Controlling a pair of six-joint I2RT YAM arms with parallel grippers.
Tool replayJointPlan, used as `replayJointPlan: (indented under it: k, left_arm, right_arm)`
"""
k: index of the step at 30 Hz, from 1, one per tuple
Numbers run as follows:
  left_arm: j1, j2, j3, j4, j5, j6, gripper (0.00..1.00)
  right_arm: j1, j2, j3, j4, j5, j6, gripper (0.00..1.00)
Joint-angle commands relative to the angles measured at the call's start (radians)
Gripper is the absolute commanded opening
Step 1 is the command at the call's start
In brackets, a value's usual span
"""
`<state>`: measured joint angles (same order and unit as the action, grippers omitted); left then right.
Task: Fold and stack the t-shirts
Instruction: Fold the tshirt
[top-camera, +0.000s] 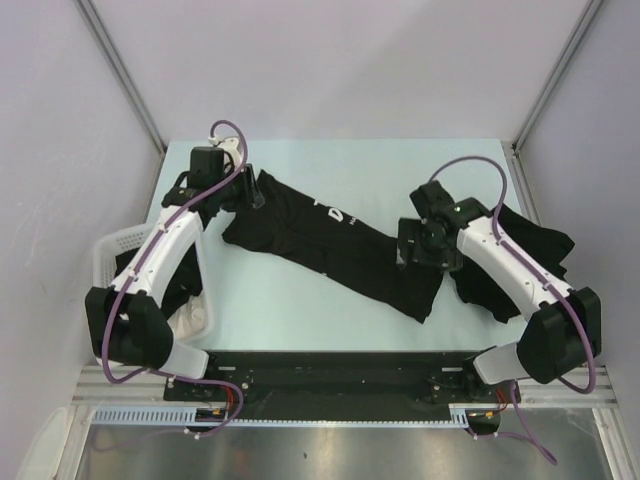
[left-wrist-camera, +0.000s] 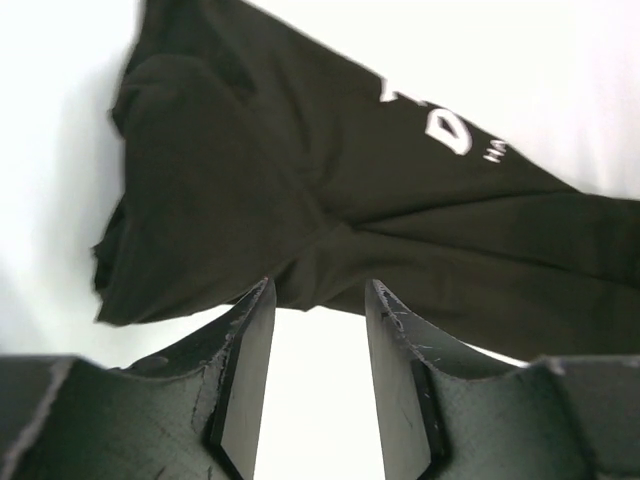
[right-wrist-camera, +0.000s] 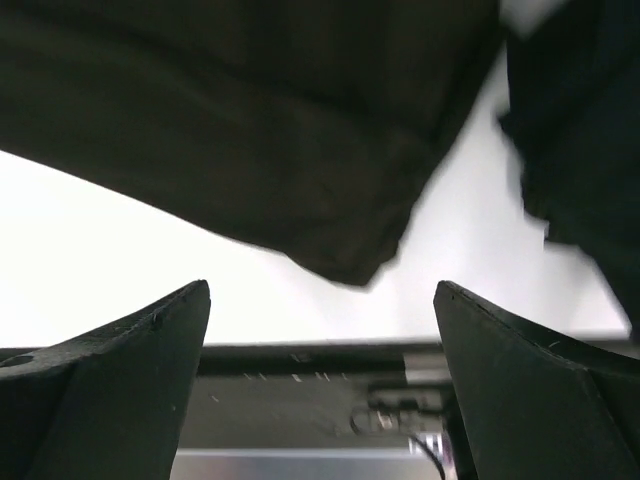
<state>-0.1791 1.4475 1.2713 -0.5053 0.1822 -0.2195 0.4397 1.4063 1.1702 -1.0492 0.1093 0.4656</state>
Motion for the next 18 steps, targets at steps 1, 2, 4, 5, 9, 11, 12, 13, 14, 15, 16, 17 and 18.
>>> replayJointPlan:
  k: [1, 2, 4, 5, 9, 11, 12, 13, 14, 15, 16, 17, 18]
  left_arm:
    - [-0.003, -0.036, -0.021, -0.021, -0.144, -0.014, 0.48]
    - [-0.005, -0.03, -0.026, -0.027, -0.164, -0.014, 0.51]
    - [0.0, -0.018, -0.032, -0.041, -0.228, -0.014, 0.56]
    - [0.003, 0.002, -0.03, -0.044, -0.237, -0.014, 0.58]
    - [0.009, 0.056, 0.019, -0.093, -0.279, -0.041, 0.6]
    - [0.009, 0.071, 0.034, -0.117, -0.28, -0.076, 0.6]
    - [0.009, 0.073, 0.043, -0.137, -0.283, -0.086, 0.6]
    - [0.009, 0.073, 0.042, -0.144, -0.286, -0.107, 0.6]
    - [0.01, 0.065, 0.039, -0.15, -0.286, -0.115, 0.6]
    - [0.009, 0.062, 0.034, -0.151, -0.29, -0.119, 0.6]
    - [0.009, 0.057, 0.033, -0.157, -0.299, -0.124, 0.6]
    - [0.009, 0.051, 0.031, -0.168, -0.308, -0.126, 0.6]
    - [0.01, 0.038, 0.033, -0.171, -0.311, -0.126, 0.6]
  right_arm:
    - [0.004, 0.084, 0.181, 0.109, 0.024, -0.082, 1.0]
    - [0.004, 0.107, 0.206, 0.126, 0.017, -0.096, 1.0]
    - [0.005, 0.176, 0.267, 0.191, -0.014, -0.135, 1.0]
    - [0.004, 0.198, 0.293, 0.216, -0.019, -0.149, 1.0]
    - [0.002, 0.353, 0.504, 0.284, -0.045, -0.215, 1.0]
    - [0.002, 0.475, 0.676, 0.279, -0.059, -0.251, 1.0]
    - [0.004, 0.515, 0.734, 0.272, -0.094, -0.266, 1.0]
    - [0.002, 0.561, 0.79, 0.264, -0.099, -0.284, 1.0]
    - [0.002, 0.632, 0.898, 0.267, -0.1, -0.292, 1.0]
    - [0.002, 0.672, 0.943, 0.271, -0.141, -0.304, 1.0]
    - [0.002, 0.706, 0.998, 0.275, -0.145, -0.309, 1.0]
    - [0.001, 0.777, 1.087, 0.282, -0.17, -0.312, 1.0]
    - [-0.005, 0.815, 1.147, 0.282, -0.2, -0.315, 1.0]
